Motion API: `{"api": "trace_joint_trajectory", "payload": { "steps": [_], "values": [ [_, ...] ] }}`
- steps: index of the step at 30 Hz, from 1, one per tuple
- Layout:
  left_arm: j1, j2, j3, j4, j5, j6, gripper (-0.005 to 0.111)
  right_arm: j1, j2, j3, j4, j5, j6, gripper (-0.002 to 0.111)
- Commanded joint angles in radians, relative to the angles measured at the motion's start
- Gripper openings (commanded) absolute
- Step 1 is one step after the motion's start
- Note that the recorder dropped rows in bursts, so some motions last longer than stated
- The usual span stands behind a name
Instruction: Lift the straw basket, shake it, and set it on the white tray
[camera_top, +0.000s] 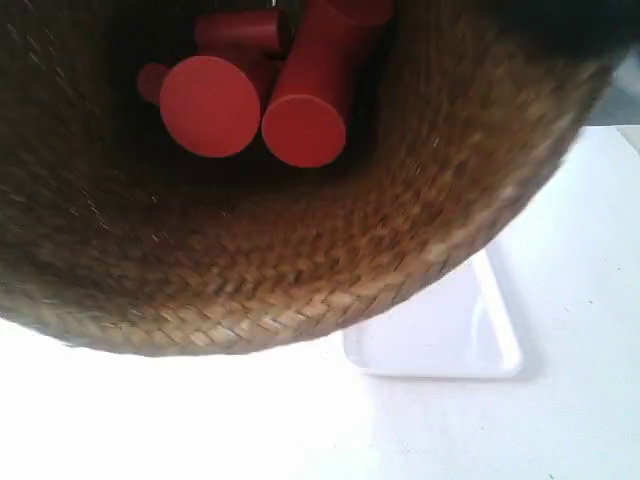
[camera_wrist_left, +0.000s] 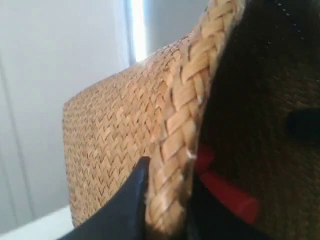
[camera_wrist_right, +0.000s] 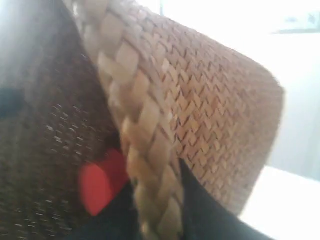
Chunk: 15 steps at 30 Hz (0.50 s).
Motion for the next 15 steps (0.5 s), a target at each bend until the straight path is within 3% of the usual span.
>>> {"api": "trace_joint_trajectory", "payload": {
  "steps": [1, 6, 15],
  "values": [
    [0.001, 0.198, 0.125, -0.056, -0.050, -0.029, 0.000, -0.052, 0.215, 0.081, -0.039, 0.171, 0.073, 0.000],
    [-0.008, 0.168, 0.125, -0.060, -0.016, -0.047, 0.000, -0.044, 0.194, 0.078, -0.021, -0.011, 0.065, 0.000],
    [-0.008, 0.160, 0.127, -0.048, -0.022, -0.005, 0.000, -0.044, 0.190, 0.078, -0.026, 0.039, 0.065, 0.000]
  ]
}}
